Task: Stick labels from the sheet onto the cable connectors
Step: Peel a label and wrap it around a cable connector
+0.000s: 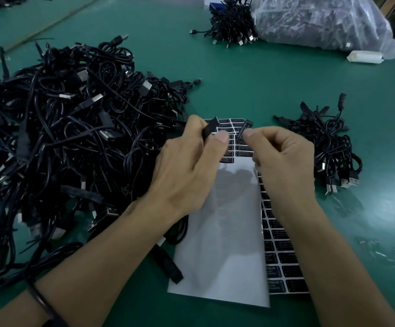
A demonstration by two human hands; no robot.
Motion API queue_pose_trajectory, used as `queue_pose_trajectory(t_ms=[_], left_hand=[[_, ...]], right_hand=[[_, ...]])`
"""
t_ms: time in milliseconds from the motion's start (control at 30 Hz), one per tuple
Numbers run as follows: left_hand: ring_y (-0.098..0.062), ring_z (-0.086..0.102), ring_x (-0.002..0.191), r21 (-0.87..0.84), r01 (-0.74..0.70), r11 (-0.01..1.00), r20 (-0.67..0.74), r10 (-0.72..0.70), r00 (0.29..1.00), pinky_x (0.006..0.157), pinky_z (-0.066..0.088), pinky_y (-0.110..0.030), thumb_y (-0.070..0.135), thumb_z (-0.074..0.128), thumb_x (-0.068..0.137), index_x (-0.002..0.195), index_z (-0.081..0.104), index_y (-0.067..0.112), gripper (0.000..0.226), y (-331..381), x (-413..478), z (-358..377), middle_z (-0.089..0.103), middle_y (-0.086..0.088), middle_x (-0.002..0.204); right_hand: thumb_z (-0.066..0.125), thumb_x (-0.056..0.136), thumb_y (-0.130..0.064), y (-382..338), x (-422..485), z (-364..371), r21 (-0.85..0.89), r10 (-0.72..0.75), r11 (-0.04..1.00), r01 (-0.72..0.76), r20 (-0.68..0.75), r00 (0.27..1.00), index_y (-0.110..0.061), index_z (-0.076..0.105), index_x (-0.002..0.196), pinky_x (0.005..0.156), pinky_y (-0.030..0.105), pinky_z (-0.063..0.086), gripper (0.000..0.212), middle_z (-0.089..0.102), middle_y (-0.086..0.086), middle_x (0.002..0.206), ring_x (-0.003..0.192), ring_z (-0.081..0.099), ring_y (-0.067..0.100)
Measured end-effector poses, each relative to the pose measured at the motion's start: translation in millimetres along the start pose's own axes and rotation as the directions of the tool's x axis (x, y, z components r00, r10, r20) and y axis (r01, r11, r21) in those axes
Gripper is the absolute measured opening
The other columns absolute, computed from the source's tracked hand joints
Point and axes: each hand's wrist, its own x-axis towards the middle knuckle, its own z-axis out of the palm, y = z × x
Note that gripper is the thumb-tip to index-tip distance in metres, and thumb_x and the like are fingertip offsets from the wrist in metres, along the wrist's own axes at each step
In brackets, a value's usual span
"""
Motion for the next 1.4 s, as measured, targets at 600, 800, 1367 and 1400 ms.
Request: queue_pose_trajectory(t_ms=[600,800,1367,1400], left_hand=[[-0.015,0.058,0.061,0.066,-0.112,0.992,-0.020,0.113,0.993,0.055,0.045,-0.031,0.026,0.057,0.092,0.082,0.074,0.019,0.021,-7,5,3,0.063,0.006,0.066],[-0.026,0.068,0.067,0.092,-0.011,0.996,0.075,0.004,0.997,0.065,0.055,-0.042,0.040,0.054,0.087,0.084,0.076,0.021,0.029,-7,6,0,0.071,-0.002,0.068],[-0.011,0.072,0.076,-0.090,0.049,0.995,0.038,-0.046,0.998,0.076,0.059,-0.043,0.028,0.058,0.093,0.091,0.078,0.022,0.022,-5,8,-1,0.076,0.011,0.078],[-0.016,0.072,0.075,-0.096,0.052,0.994,0.048,-0.048,0.998,0.075,0.059,-0.045,0.029,0.058,0.091,0.090,0.078,0.022,0.022,-5,8,-1,0.076,0.010,0.078]], right_hand=[[0.074,0.086,-0.001,-6,2,-2,0.233,-0.104,0.969,0.085,0.071,0.992,-0.028,0.053,0.113,0.074,0.022,0.055,0.044,0.074,-0.003,0.075,0.073,0.069,0.009],[0.075,0.086,-0.005,-3,0,0,0.192,-0.106,0.976,0.099,0.027,0.994,-0.030,0.054,0.109,0.075,0.025,0.056,0.041,0.075,-0.002,0.078,0.074,0.070,0.013],[0.068,0.091,-0.011,-7,-5,8,0.231,0.117,0.961,-0.150,0.148,0.982,-0.022,0.075,0.067,0.058,0.020,0.044,0.027,0.072,0.001,0.073,0.067,0.064,0.012],[0.068,0.091,-0.012,-6,-5,7,0.226,0.114,0.963,-0.144,0.141,0.983,-0.022,0.075,0.068,0.058,0.020,0.044,0.027,0.072,-0.001,0.073,0.067,0.063,0.009]])
